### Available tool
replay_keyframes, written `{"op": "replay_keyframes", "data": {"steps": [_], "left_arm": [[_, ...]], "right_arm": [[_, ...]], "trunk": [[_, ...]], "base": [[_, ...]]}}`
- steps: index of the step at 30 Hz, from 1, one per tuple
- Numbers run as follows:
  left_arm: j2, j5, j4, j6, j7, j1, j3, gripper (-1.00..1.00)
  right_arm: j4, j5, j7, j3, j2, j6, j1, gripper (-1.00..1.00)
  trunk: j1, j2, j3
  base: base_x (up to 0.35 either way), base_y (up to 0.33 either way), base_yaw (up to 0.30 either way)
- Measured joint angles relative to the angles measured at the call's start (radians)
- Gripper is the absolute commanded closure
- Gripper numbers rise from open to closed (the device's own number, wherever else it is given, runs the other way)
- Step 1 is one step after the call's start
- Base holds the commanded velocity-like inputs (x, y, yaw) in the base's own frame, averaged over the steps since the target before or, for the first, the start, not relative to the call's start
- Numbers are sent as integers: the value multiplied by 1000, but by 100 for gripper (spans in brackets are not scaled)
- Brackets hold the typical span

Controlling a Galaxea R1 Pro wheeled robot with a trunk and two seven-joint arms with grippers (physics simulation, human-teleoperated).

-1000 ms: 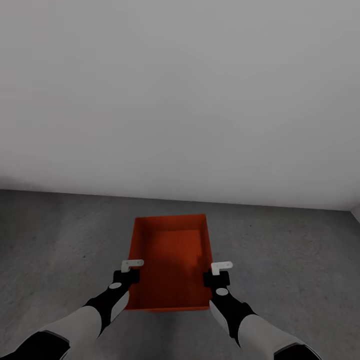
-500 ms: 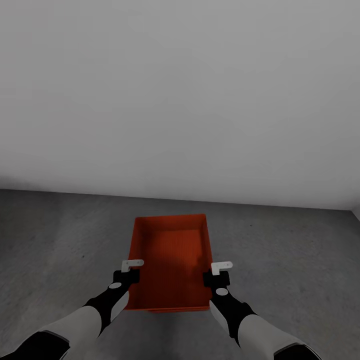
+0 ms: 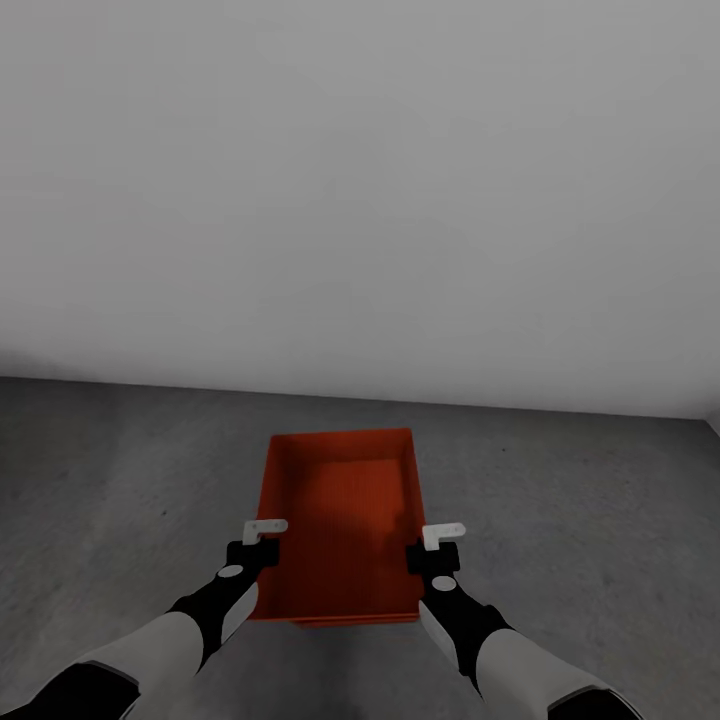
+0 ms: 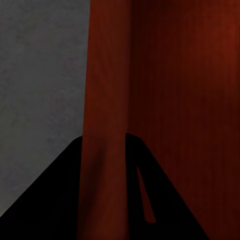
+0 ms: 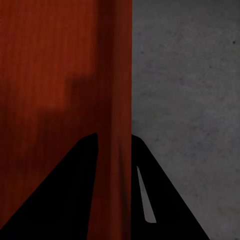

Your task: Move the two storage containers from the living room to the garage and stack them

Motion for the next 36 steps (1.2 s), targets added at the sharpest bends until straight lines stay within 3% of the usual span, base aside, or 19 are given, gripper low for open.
{"op": "replay_keyframes", "data": {"steps": [36], "left_arm": [[-1,0,1,0,1,0,0,100]], "right_arm": [[0,1,1,-1,-1,1,0,100]], "trunk": [[138,-252,-113]], "base": [[0,0,0]]}}
